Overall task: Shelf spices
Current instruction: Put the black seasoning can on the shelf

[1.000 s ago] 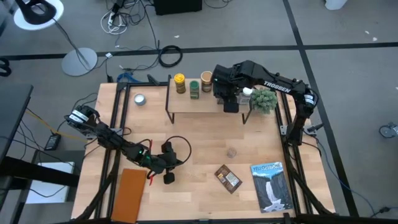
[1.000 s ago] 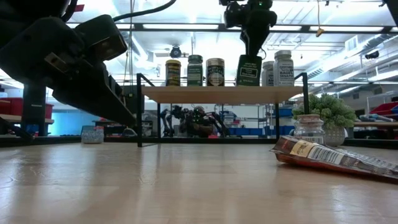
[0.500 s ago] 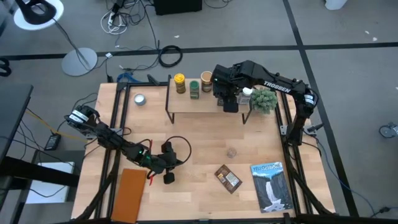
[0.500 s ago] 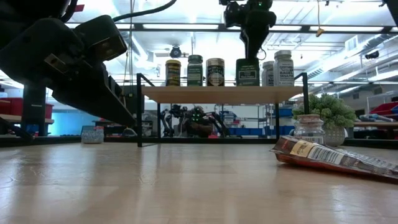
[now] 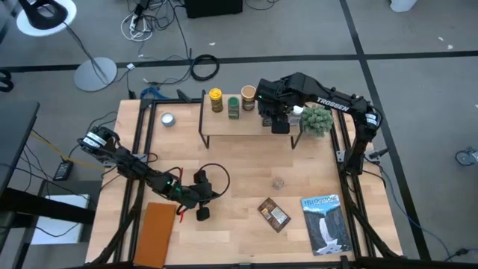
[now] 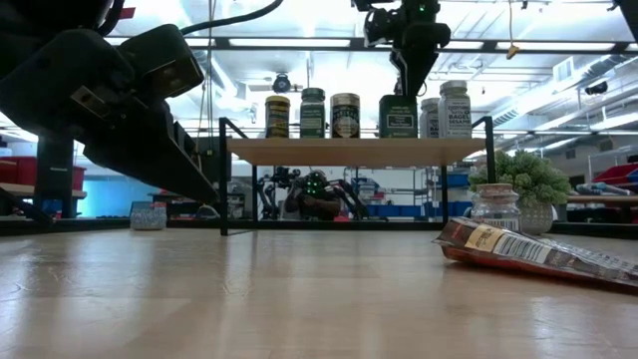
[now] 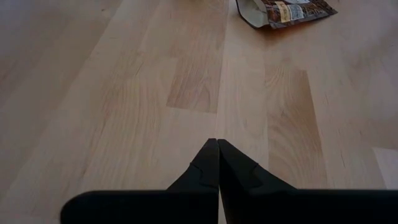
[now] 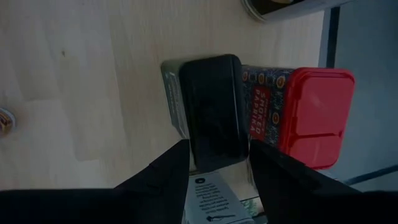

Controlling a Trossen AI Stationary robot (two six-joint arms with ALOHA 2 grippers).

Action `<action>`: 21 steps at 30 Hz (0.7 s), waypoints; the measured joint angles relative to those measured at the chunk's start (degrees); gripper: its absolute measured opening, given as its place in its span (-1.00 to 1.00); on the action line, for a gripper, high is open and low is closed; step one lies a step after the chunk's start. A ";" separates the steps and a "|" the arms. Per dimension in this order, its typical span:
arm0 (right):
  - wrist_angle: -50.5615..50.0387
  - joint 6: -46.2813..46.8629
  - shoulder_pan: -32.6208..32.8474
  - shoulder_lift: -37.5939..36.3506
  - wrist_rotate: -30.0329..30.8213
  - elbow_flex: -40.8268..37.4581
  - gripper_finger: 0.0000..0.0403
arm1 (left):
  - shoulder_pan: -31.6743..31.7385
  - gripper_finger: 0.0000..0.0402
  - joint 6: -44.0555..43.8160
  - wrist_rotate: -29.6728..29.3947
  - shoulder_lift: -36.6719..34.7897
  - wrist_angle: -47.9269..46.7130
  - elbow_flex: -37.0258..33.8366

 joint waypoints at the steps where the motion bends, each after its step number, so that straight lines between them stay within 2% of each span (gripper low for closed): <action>1: 0.00 0.00 0.02 0.00 0.00 0.00 -0.18 | 0.00 -0.98 0.00 0.00 0.00 -0.01 0.00; 12: 0.00 0.27 0.11 -0.02 0.00 0.00 -0.18 | 0.00 -0.98 -0.01 0.00 0.00 0.01 0.00; 21: 0.02 7.39 0.11 -0.02 0.00 0.00 -0.18 | 0.00 -0.98 -0.01 0.01 0.00 0.01 0.00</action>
